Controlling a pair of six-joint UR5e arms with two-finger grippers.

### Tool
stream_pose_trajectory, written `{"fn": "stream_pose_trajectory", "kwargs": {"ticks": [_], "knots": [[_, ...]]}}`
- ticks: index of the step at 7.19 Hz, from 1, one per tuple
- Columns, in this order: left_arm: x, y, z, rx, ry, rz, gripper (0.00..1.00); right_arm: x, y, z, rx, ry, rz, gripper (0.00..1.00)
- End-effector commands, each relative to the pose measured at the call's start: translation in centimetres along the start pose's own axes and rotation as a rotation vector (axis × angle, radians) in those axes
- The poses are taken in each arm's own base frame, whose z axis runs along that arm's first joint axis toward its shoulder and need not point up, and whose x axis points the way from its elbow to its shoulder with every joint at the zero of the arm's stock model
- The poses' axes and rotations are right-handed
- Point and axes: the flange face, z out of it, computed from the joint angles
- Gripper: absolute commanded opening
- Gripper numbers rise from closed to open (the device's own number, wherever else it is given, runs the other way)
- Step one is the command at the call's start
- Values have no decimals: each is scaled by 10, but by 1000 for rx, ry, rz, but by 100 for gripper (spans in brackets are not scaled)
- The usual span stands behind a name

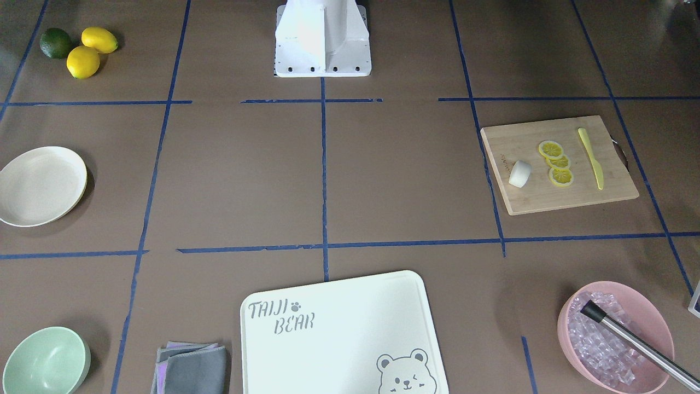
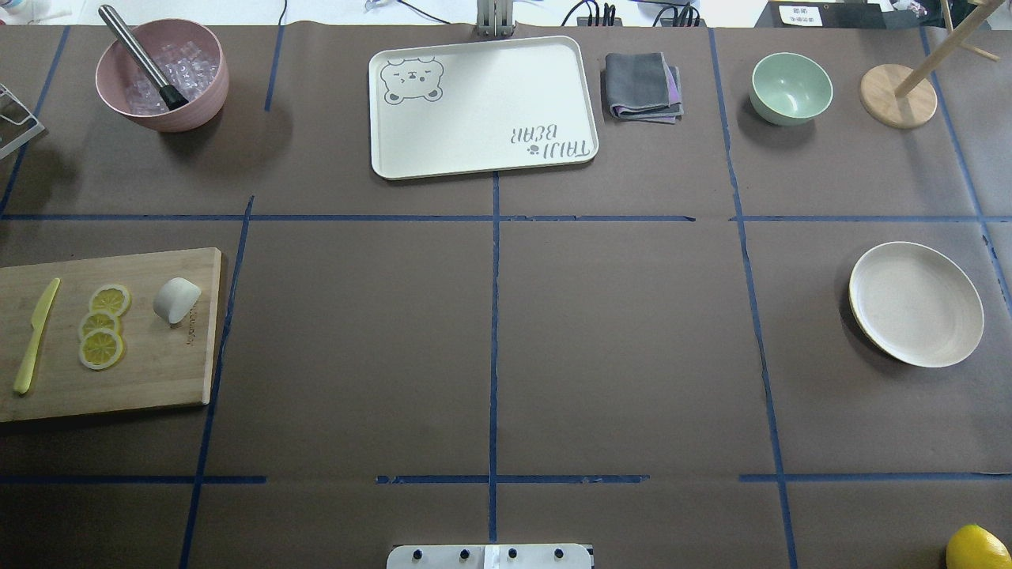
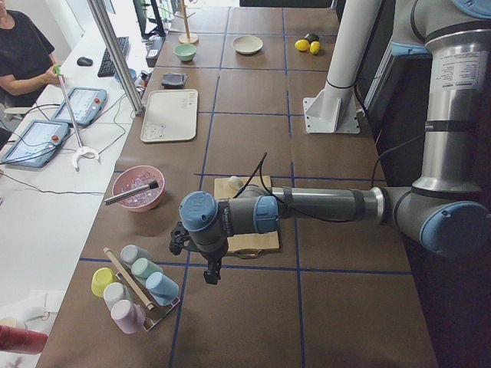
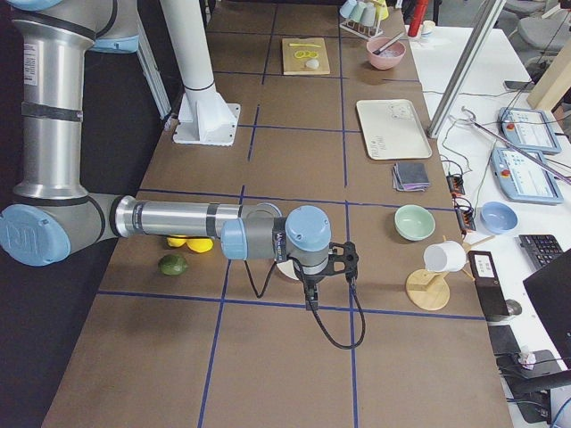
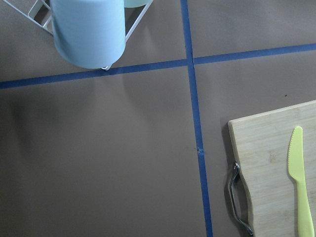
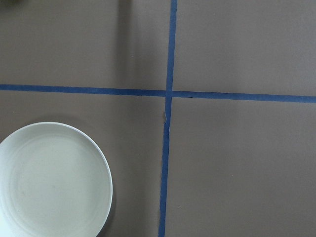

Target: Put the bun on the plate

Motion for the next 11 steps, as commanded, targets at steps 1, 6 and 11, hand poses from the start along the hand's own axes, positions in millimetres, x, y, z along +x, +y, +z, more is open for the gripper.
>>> {"fn": "stream_pose_trajectory", "kwargs": {"ticks": [1,6,11], "knots": [[1,0,-1,2,-1,1,100,0,0,0,1,4,-3,100],[1,0,0,1,1,3,100,-3,-6,-2,4,-4,-3,100],[3,0,-3,5,0,5,100,-31,-7,31,-48,-3,75,100]]}}
